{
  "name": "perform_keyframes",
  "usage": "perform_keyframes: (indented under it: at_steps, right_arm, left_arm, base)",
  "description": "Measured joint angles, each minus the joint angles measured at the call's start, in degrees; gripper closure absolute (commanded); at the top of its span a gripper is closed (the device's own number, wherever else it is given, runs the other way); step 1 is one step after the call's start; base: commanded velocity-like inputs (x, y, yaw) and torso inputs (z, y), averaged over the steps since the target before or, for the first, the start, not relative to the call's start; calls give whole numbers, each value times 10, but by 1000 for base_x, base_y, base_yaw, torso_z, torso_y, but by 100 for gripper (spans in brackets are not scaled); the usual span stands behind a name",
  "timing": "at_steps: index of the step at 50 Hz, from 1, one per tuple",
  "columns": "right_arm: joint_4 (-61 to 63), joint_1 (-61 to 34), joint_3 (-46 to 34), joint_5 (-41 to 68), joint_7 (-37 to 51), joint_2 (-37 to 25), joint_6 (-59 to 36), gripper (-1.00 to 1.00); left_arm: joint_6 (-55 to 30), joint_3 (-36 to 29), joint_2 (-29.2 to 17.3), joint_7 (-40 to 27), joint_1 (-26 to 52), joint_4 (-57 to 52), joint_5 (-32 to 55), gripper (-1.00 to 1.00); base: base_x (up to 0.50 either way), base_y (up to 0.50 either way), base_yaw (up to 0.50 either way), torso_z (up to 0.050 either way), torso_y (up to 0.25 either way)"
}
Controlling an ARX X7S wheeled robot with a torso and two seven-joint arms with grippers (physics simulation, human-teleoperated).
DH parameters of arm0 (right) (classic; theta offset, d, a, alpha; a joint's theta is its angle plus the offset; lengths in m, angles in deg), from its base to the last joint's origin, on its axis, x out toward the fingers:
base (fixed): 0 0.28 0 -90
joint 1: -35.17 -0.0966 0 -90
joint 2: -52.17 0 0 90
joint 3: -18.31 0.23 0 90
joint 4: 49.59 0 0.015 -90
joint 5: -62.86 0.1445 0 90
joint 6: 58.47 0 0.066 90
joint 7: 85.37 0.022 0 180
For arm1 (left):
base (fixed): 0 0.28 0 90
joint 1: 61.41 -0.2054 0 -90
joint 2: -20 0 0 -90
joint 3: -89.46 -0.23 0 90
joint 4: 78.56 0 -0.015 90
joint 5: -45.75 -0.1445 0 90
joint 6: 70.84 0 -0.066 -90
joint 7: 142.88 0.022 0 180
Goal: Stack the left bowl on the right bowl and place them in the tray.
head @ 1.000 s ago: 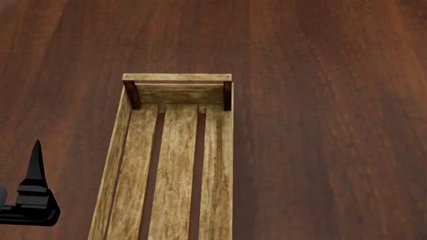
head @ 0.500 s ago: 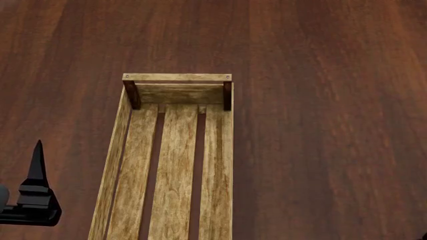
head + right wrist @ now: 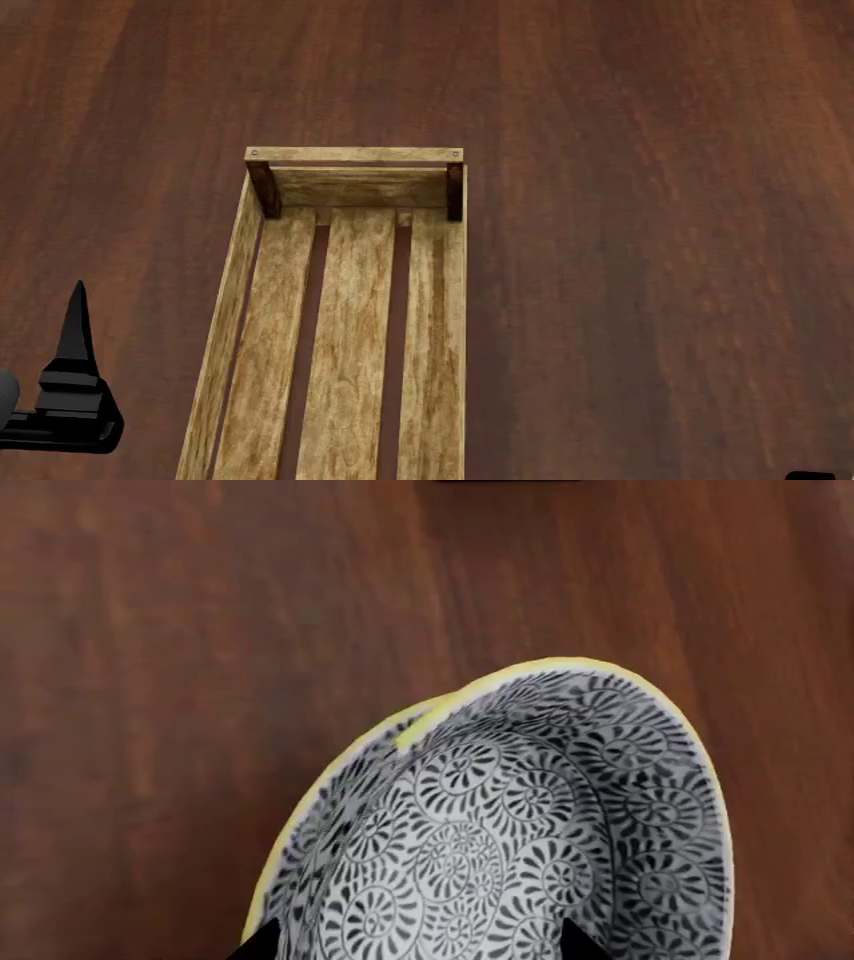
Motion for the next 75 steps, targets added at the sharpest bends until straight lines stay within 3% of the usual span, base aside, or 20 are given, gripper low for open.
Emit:
perform_keyframes:
  at_steps: [30, 75]
  right_arm:
    - [62, -9, 28, 43, 33, -19, -34, -100]
    - [-15, -33, -45, -12, -20, 17, -8, -100]
  left_arm:
    - [0, 1, -4, -5, 1, -4, 6, -100]
    - [2, -4, -9, -11, 2, 0, 11, -100]
  base:
    - [0, 0, 0, 0, 0]
    - [0, 0, 0, 0, 0]
